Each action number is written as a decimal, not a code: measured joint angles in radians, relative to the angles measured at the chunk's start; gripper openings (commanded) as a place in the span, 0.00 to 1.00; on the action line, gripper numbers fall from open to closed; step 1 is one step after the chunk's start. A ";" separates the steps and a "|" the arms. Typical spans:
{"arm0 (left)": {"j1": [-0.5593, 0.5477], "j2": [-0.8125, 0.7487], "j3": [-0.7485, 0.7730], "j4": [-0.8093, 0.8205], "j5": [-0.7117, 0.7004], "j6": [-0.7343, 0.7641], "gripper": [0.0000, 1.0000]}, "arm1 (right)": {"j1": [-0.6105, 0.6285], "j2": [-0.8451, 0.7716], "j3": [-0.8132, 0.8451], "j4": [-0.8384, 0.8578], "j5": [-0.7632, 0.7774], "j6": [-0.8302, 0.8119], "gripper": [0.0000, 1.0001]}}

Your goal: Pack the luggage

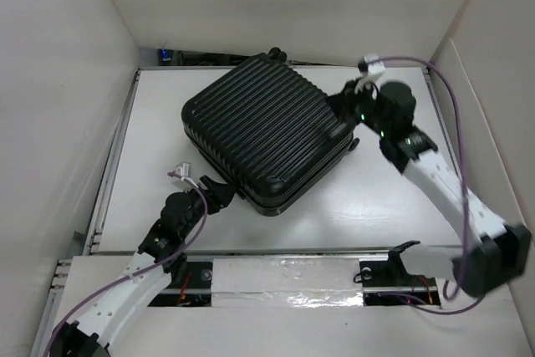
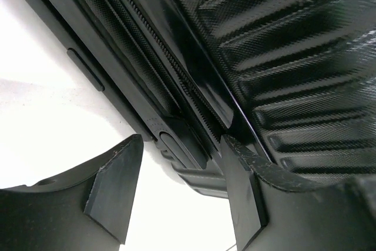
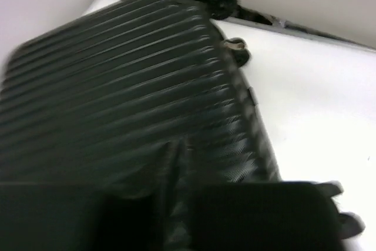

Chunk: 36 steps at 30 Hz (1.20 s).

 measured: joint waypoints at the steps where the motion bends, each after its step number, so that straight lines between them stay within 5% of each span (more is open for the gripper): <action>1: -0.001 0.005 0.000 0.000 -0.003 0.000 0.51 | 0.024 -0.101 -0.093 0.027 0.012 0.013 0.00; 4: -0.004 0.034 0.002 0.001 -0.020 0.000 0.49 | 0.221 -0.418 -0.417 0.169 0.050 0.045 0.00; 8: -0.005 0.104 0.011 0.000 -0.040 0.000 0.41 | 0.560 -0.681 -0.768 0.284 0.114 0.121 0.38; 11: -0.005 0.184 0.044 0.014 -0.042 0.000 0.40 | 0.747 -0.705 -0.928 0.282 0.248 0.172 0.55; 15: -0.004 0.240 0.065 0.059 -0.018 -0.001 0.39 | 0.929 -0.590 -0.964 0.285 0.411 0.204 0.58; 25: -0.040 0.434 0.066 0.268 0.016 -0.018 0.39 | 0.901 -0.268 -0.934 0.488 0.617 0.187 0.62; 31: -0.156 0.566 0.099 0.379 -0.025 -0.040 0.38 | 0.903 -0.239 -0.917 0.542 0.697 0.186 0.61; 36: -0.209 0.611 0.119 0.409 -0.047 -0.055 0.38 | 0.891 -0.275 -0.937 0.564 0.793 0.227 0.50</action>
